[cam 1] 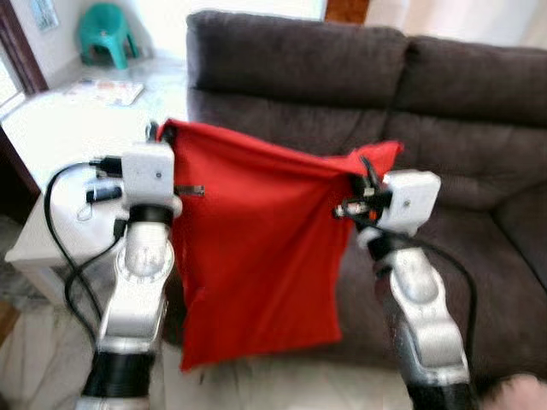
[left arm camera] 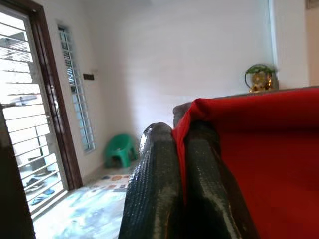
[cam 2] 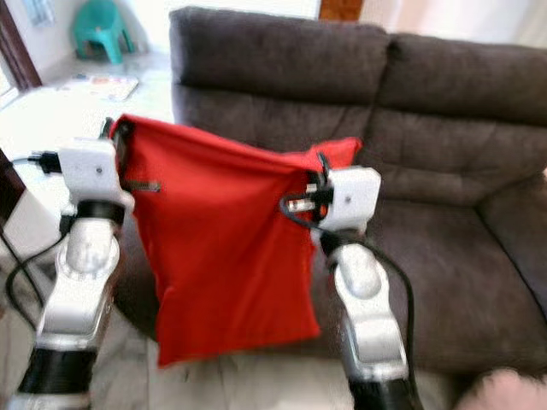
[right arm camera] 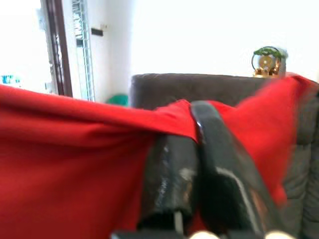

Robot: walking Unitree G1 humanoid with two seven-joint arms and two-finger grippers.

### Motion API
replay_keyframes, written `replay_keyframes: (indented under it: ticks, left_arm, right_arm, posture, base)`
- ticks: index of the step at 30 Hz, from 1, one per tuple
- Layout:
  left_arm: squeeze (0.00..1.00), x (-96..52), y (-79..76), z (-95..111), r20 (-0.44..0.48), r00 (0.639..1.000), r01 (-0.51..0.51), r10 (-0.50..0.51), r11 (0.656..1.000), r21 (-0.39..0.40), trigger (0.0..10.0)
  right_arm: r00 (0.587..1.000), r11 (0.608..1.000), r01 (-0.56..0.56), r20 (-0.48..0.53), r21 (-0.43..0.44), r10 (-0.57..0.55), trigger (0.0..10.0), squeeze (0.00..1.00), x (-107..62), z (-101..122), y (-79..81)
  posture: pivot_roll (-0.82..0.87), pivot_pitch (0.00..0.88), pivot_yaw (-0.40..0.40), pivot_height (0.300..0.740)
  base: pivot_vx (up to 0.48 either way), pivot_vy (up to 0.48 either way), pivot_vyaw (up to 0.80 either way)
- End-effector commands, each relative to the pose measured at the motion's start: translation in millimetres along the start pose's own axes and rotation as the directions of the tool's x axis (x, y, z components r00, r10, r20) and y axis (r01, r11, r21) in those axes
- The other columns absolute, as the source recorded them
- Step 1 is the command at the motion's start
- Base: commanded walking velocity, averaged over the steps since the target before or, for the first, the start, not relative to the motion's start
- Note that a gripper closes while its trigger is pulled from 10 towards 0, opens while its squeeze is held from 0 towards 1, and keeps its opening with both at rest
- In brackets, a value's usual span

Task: Move the pillow to the sofa from floor

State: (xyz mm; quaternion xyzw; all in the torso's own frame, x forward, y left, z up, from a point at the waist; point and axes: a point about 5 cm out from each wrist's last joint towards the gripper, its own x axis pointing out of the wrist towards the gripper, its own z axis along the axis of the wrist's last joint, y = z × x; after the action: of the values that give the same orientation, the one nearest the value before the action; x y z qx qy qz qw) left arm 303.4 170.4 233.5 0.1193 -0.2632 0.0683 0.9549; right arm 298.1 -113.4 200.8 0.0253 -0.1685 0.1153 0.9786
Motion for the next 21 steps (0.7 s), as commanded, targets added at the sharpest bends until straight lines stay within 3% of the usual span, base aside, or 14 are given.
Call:
replay_keyframes:
  ticks: [1,14,21]
  left_arm:
    - [0.0,8.2,-1.2,14.5,0.053,0.999,-0.004,0.006,1.0,-0.031,10.0]
    - [0.0,26.4,2.2,34.1,0.103,0.995,0.021,-0.015,0.998,-0.06,10.0]
    - [0.0,27.5,3.2,31.7,0.095,0.995,0.027,-0.022,0.998,-0.053,10.0]
  right_arm:
    - [0.989,0.998,0.057,0.134,-0.015,-0.054,10.0,0.0,1.2,28.9,-14.1]
    - [0.983,0.998,0.055,0.174,0.004,-0.055,10.0,0.0,6.3,41.9,-12.0]
    - [0.984,0.999,0.042,0.172,0.012,-0.043,10.0,0.0,7.3,42.0,-9.1]
  posture:
    - [0.03,0.0,-0.053,0.736]
    - [0.03,0.0,-0.053,0.736]
    - [0.03,0.0,-0.054,0.736]
  base:
    - [0.386,0.0,0.0]
    - [0.385,0.0,0.0]
    - [0.386,0.0,0.0]
